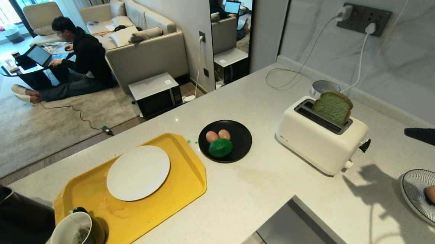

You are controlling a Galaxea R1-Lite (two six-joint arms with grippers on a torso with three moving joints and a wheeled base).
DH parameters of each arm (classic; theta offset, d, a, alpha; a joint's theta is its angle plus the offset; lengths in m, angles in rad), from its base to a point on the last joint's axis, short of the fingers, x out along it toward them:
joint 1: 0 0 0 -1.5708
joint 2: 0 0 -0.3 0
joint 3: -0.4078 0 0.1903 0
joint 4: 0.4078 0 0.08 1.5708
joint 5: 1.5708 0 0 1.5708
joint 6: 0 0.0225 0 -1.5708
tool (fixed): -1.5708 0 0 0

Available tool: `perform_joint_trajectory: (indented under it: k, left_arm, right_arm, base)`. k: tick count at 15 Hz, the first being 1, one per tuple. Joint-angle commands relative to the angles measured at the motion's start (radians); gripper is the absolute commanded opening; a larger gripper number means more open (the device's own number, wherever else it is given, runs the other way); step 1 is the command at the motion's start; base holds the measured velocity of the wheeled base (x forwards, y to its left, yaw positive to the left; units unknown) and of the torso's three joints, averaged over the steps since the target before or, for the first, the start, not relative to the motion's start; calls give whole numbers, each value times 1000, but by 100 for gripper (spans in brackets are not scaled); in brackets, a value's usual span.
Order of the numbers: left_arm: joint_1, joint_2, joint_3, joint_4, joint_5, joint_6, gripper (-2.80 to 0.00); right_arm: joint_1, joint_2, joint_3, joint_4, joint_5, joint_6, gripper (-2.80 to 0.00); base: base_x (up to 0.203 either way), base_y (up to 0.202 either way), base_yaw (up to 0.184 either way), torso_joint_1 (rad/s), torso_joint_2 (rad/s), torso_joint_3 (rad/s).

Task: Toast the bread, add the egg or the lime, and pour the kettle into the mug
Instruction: Put the baked bread on a plate

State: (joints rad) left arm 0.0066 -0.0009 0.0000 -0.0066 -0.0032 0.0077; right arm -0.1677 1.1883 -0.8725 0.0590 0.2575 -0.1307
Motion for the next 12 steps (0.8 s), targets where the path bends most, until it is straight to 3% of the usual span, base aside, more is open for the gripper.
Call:
perform_joint_trajectory:
  k: [1,12]
  left_arm:
    - [1,-1,0,0,0,0,-280]
    - [0,-1,0,0,0,0,-280]
  right_arm:
    - [20,173,-110,-1,1,-4,0]
    - [115,657,-532,-7,-13,-56,0]
  base:
    - [0,0,0,0,0,0]
    - [0,0,0,0,0,0]
